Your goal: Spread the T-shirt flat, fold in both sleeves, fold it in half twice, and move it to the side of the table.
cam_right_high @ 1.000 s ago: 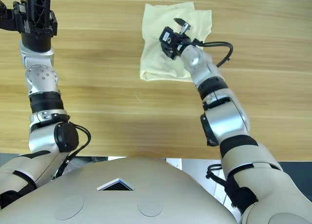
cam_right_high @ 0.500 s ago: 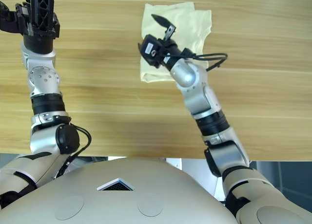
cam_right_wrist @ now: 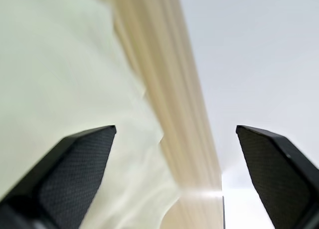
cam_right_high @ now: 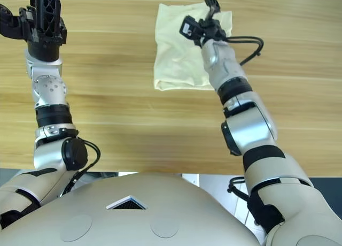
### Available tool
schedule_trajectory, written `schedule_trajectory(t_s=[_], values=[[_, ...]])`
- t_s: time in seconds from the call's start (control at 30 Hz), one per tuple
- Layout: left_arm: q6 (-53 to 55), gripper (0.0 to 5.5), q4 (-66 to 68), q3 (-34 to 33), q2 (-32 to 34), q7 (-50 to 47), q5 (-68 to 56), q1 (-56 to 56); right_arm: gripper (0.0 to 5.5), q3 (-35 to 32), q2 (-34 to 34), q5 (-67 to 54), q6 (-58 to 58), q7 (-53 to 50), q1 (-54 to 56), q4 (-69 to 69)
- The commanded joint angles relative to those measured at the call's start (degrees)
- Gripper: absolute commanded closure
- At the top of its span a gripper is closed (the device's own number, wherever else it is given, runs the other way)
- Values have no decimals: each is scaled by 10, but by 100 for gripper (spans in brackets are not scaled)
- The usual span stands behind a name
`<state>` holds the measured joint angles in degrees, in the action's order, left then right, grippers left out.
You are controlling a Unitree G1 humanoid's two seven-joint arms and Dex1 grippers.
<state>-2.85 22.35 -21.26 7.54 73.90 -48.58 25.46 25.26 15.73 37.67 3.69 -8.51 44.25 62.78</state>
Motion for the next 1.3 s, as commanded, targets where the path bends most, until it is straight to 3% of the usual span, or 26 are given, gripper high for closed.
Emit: schedule_trajectory(t_s=[0.03,0.23,0.33,0.5,0.7,1.0,1.13,1.3], values=[[-6,205,-2,4,0,-2,10,0,103,19,-2,12,23,-1,16,66],[-11,205,0,8,-1,-2,13,2,103,65,50,17,116,114,-50,-7],[-13,205,6,9,-2,-1,17,8,103,101,148,11,195,224,-147,-223],[-18,205,15,9,-3,3,19,15,103,63,258,-67,177,372,-277,-550],[-22,205,24,12,-5,8,20,18,103,8,295,-96,133,441,-346,-707],[-73,205,6,50,12,59,75,-11,103,-85,305,-153,125,459,-363,-775],[-147,205,-33,89,89,132,153,-48,103,-175,363,-225,140,486,-385,-770],[-261,205,-85,108,250,147,297,-99,103,-255,465,-284,182,557,-468,-679]])
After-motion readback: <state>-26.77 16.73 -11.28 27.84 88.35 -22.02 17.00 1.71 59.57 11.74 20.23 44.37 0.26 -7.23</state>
